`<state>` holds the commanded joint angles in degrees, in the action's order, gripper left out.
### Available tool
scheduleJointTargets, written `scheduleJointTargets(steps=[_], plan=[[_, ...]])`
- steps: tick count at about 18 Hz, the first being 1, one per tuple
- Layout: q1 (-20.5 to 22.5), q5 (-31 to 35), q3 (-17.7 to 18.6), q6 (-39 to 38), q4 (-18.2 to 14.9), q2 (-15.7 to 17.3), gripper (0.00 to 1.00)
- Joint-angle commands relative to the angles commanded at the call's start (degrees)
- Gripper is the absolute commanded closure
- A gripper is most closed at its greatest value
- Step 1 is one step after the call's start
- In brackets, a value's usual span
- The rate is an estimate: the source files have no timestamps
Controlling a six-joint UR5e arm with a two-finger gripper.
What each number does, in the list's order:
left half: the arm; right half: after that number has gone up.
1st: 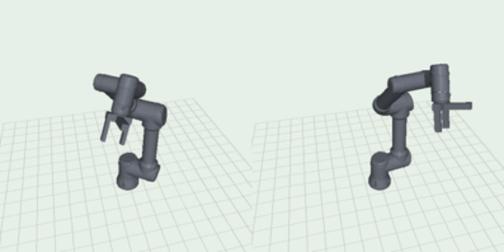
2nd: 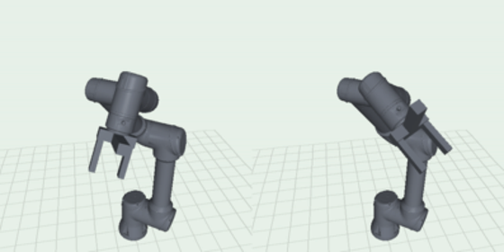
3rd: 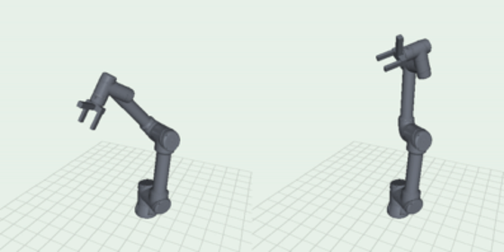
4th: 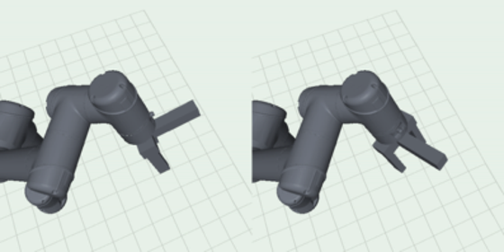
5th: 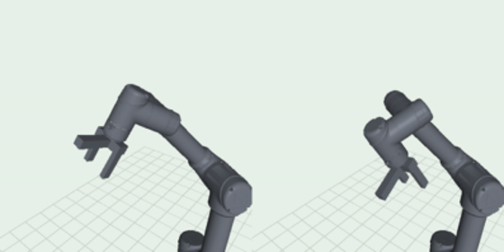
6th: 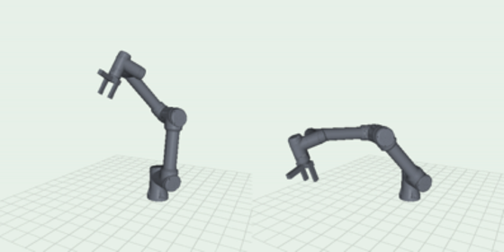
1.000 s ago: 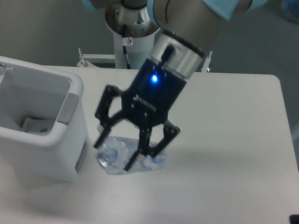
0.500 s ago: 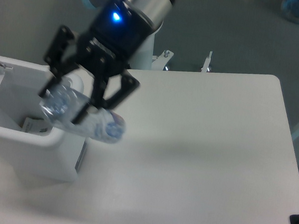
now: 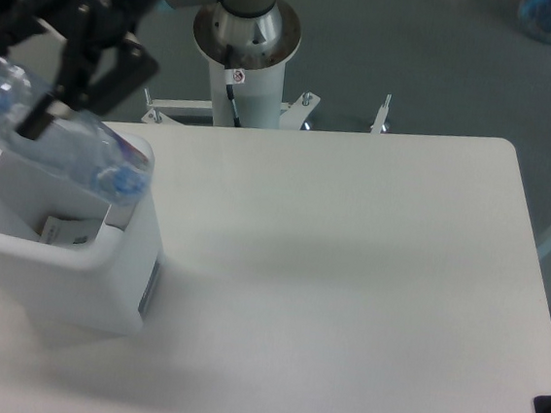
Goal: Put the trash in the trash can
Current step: 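Lift the bottle and carry it over the bin, then lower the bottle into the bin and open the gripper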
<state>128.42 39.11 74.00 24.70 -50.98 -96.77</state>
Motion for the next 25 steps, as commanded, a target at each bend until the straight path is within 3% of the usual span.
scheduleJointTargets(steps=[7, 17, 20, 25], plan=[[-2.03, 0.0, 4.3, -0.09, 0.0, 0.26, 0.33], [-2.56, 0.18, 6.95, 0.35, 0.09, -0.35, 0.32], [-2.56, 0.18, 7.56, 0.52, 0.17, -0.53, 0.27], [-2.56, 0.18, 9.93, 0.88, 0.18, 1.22, 0.08]])
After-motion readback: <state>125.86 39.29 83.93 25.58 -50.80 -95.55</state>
